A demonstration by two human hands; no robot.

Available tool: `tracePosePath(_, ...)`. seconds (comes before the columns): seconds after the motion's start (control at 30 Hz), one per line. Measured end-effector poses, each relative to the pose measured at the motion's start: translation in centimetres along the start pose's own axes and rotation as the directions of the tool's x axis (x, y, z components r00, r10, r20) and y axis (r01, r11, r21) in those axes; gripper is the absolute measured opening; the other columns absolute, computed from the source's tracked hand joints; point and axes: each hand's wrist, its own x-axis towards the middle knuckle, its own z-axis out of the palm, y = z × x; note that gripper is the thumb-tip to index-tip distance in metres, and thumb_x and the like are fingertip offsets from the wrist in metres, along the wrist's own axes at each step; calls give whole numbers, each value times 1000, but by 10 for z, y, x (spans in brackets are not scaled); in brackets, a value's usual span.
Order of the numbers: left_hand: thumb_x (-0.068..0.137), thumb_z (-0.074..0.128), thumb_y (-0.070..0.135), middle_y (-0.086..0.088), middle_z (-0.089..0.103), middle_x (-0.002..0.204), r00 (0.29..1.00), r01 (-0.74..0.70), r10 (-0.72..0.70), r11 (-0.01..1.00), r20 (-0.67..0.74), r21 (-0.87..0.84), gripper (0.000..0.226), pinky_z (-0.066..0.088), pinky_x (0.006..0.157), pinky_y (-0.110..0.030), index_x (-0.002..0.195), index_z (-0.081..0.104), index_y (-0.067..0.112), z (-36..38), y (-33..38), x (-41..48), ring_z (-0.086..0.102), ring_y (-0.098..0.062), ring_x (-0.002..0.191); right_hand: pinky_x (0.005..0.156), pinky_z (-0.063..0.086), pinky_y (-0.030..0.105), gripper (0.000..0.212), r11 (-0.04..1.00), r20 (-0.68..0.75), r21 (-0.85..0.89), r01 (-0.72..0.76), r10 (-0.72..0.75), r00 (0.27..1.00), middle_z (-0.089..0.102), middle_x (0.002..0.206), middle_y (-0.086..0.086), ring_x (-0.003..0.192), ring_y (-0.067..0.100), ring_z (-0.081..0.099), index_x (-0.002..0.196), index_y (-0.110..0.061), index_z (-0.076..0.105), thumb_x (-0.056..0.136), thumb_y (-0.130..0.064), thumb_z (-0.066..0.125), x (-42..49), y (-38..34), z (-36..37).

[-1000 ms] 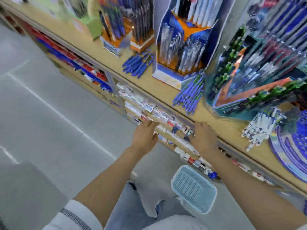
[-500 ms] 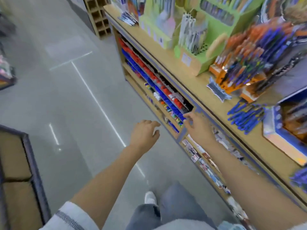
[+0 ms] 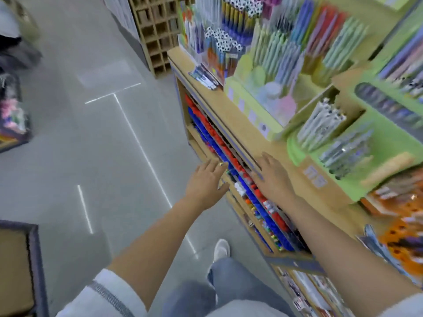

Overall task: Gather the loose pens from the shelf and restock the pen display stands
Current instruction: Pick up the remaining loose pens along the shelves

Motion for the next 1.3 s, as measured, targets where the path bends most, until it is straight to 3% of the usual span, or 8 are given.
tracePosePath(0.13, 100, 38, 44, -4, 9, 162, 996, -62, 60, 998, 72, 29, 62, 8, 119, -39, 154, 14, 25, -22, -17, 78, 3, -24, 149, 108, 34, 37, 52, 996, 101, -86, -14, 23, 995, 32, 154, 16, 139, 31, 34, 144, -12, 38, 98, -32, 50, 61, -3, 0)
tracePosePath(0.23, 100, 38, 45, -4, 5, 162, 986, -111, 101, 991, 134, 69, 63, 6, 119, -39, 154, 12, 24, -30, -34, 127, 0, -24, 149, 75, 41, 34, 32, 978, 139, -197, -61, 90, 986, 56, 119, 11, 108, 32, 55, 120, -14, 53, 95, -34, 48, 93, -6, 4)
tracePosePath(0.33, 100, 37, 46, -3, 1, 162, 970, -171, 152, 981, 190, 87, 64, 7, 121, -41, 154, 11, 24, -36, -55, 172, -3, -25, 149, 59, 29, 31, 13, 976, 42, -142, -165, 172, 984, 53, 85, 4, 82, 30, 58, 87, -15, 49, 93, -25, 45, 121, -12, 1)
tracePosePath(0.5, 99, 40, 43, -5, 5, 161, 918, -332, 295, 937, 265, 110, 62, 8, 121, -42, 152, 16, 23, -52, -96, 234, -1, -28, 149, 85, 47, 38, 34, 985, 33, 15, -171, 170, 985, 53, 125, 5, 109, 25, 55, 129, -12, 53, 97, -21, 48, 174, -33, 3)
tracePosePath(0.83, 96, 46, 30, -7, 22, 158, 773, -596, 522, 792, 360, 133, 58, 13, 119, -41, 149, 27, 15, -102, -188, 315, 9, -28, 148, 91, 46, 41, 39, 860, -32, 87, -504, 508, 861, 52, 131, 6, 115, 27, 54, 134, -17, 52, 96, -23, 51, 263, -116, 24)
tracePosePath(1.0, 84, 41, 27, -14, 54, 131, 819, -528, 525, 847, 231, -55, 52, 39, 101, -43, 131, 55, 11, -127, -222, 344, 46, -35, 124, 89, 49, 42, 37, 862, -124, 174, -477, 499, 857, 51, 131, 2, 115, 24, 54, 133, -19, 53, 96, -21, 50, 306, -142, 15)
tracePosePath(1.13, 92, 52, 19, -11, 53, 131, 904, -394, 402, 916, 144, -82, 44, 41, 97, -39, 136, 51, 14, -146, -240, 374, 44, -31, 122, 91, 44, 35, 37, 904, -168, 181, -386, 416, 894, 52, 130, 3, 118, 23, 52, 133, -17, 53, 96, -18, 52, 348, -152, 8)
tracePosePath(1.3, 91, 54, 21, -12, 57, 125, 950, -251, 275, 954, 145, -167, 44, 45, 92, -43, 134, 50, 14, -152, -257, 403, 49, -31, 116, 92, 46, 39, 37, 942, -164, 147, -302, 324, 932, 52, 128, 5, 117, 24, 51, 130, -15, 54, 93, -18, 57, 392, -160, 11)
